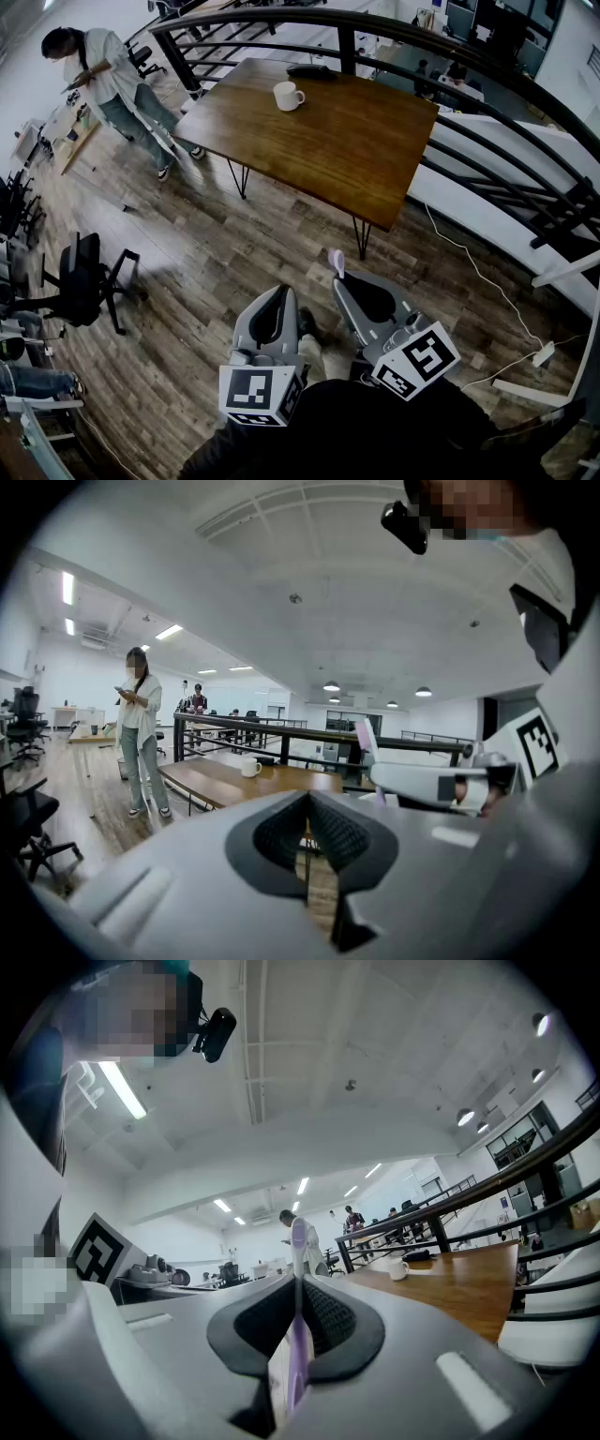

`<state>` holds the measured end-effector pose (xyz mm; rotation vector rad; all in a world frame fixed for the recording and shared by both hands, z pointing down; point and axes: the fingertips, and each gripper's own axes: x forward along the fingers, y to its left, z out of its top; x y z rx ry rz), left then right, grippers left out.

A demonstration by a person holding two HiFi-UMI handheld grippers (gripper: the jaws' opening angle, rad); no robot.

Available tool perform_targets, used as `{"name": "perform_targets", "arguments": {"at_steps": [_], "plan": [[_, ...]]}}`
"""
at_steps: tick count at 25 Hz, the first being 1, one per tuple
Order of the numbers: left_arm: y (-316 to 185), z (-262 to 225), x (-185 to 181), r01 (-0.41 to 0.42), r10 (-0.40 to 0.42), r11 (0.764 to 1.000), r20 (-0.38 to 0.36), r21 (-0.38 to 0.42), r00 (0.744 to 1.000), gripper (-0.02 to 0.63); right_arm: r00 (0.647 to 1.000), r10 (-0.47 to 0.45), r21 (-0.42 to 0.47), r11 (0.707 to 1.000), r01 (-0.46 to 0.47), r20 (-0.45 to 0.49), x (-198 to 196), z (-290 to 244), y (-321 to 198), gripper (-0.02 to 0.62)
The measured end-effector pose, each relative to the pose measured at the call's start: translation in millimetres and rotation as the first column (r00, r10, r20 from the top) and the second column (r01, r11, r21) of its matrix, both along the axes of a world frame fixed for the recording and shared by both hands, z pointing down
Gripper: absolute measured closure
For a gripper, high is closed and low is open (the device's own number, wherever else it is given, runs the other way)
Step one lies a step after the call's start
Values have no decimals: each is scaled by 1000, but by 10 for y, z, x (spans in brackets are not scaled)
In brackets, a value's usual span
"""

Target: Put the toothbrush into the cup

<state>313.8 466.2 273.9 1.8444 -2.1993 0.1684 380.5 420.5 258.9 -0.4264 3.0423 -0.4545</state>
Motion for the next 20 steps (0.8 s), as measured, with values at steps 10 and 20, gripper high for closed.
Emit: {"name": "perform_targets", "arguments": {"at_steps": [10, 20], "plan": [[-455, -92, -1410, -3, 4, 999, -37, 37, 999, 598, 999, -16, 29, 999, 17, -28, -1461, -88, -390, 572], [-744, -335, -2202, -52, 55, 993, -32, 105, 998, 597, 999, 38, 98, 994, -37, -8, -2227, -429, -662, 572]]}}
